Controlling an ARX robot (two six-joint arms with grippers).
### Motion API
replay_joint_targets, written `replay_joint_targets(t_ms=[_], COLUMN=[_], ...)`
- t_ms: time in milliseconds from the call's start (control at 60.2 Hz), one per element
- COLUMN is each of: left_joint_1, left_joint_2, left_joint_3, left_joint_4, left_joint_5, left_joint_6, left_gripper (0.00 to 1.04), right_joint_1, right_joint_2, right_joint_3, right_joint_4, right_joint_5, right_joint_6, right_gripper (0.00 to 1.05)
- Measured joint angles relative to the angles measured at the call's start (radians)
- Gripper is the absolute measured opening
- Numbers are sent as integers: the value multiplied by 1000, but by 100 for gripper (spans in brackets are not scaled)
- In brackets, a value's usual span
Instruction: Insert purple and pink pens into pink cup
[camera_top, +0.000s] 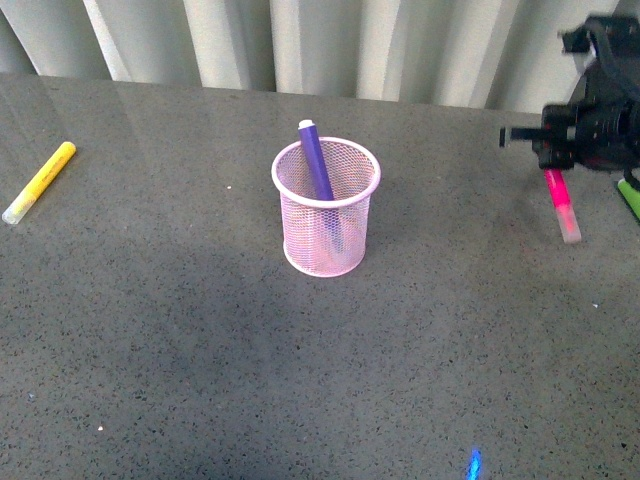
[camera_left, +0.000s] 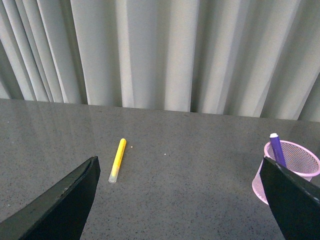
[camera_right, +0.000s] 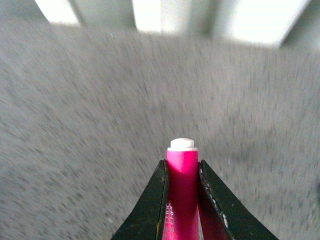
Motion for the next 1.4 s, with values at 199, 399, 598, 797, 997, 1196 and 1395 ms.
replay_joint_targets(t_ms=[199, 399, 598, 797, 997, 1196, 1395], left_joint_1=[0, 0, 0, 0, 0, 0, 0], left_joint_2=[0, 0, 0, 0, 0, 0, 0], left_joint_3=[0, 0, 0, 0, 0, 0, 0], left_joint_4=[0, 0, 0, 0, 0, 0, 0], left_joint_5=[0, 0, 0, 0, 0, 0, 0], left_joint_6=[0, 0, 0, 0, 0, 0, 0], left_gripper=[98, 98, 98, 98, 98, 98, 98], right_joint_1=[113, 285, 419, 452, 457, 462, 473], right_joint_2=[-132, -134, -80, -25, 27, 61, 74], right_joint_3=[-54, -120, -142, -124, -76, -67, -69], right_joint_4=[239, 502, 716, 734, 729, 723, 727], right_joint_5=[-86, -89, -35, -3, 26, 42, 55], right_joint_6=[-57, -156, -203, -190, -152, -132, -119], right_gripper=[12, 12, 12, 12, 12, 12, 12])
